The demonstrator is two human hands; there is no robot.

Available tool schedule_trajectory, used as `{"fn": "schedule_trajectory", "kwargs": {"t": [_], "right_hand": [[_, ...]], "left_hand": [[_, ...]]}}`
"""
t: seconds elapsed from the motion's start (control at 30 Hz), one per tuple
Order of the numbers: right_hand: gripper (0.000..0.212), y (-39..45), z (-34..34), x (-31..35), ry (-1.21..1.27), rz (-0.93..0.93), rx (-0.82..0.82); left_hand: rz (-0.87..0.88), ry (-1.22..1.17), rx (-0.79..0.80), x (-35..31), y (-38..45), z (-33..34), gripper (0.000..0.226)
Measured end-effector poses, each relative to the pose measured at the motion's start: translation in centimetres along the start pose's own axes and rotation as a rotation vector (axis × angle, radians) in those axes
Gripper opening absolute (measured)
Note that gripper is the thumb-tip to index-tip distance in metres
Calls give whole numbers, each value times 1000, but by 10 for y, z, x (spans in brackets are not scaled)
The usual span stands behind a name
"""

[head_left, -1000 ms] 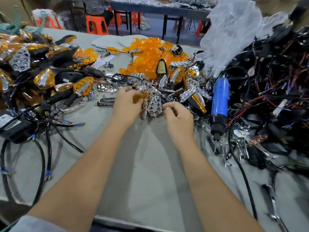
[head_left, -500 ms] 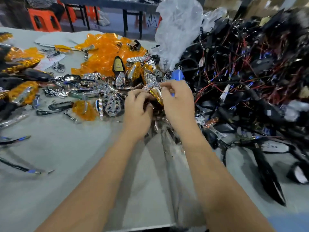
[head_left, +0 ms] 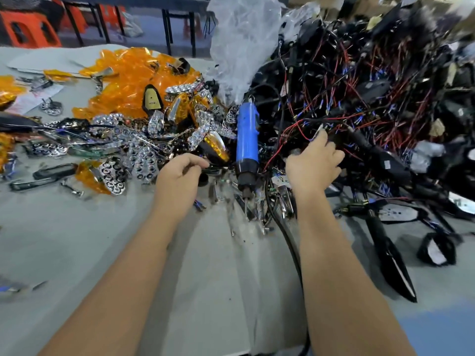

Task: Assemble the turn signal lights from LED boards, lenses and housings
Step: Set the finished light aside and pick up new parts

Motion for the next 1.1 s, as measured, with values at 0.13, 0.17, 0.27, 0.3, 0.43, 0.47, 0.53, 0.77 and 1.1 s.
{"fn": "schedule_trajectory", "kwargs": {"t": [0.13,0.17,0.27,0.3,0.43,0.47,0.53,0.77,1.1], "right_hand": [[65,-1,5,2,337,-60,17],[66,-4,6,4,397,-88,5],[71,-19,1,19,565,-190,-87],[72,-24,-2,25,625,-214,-115],[70,-44,-12,60,775,-321,-134],[68,-49,-14,72,749,-385,-125],[65,-63,-14,100,648,-537,-82],[43,-113,36,156,555,-832,179],[31,-139,73,154,461,-876,156]], "left_hand": [[5,-75,10,0,0,-2,33],[8,-73,19,0,0,-2,33],[13,-54,34,1,0,-1,35],[15,-57,35,2,1,-1,35],[3,-53,44,4,2,-1,35],[1,-56,43,4,2,-1,34],[16,-106,34,0,0,-2,33],[71,-678,99,-3,9,-20,45],[-18,-822,-80,11,16,-50,34]]}}
Point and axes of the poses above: each hand's wrist, its own y-axis towards the middle knuckle, its own z-axis out of the palm, x = y × z, the point moved 7 cm from there along y, towards the middle knuckle, and after that the axes turned 10 degrees about x, right-handed, at the moved point
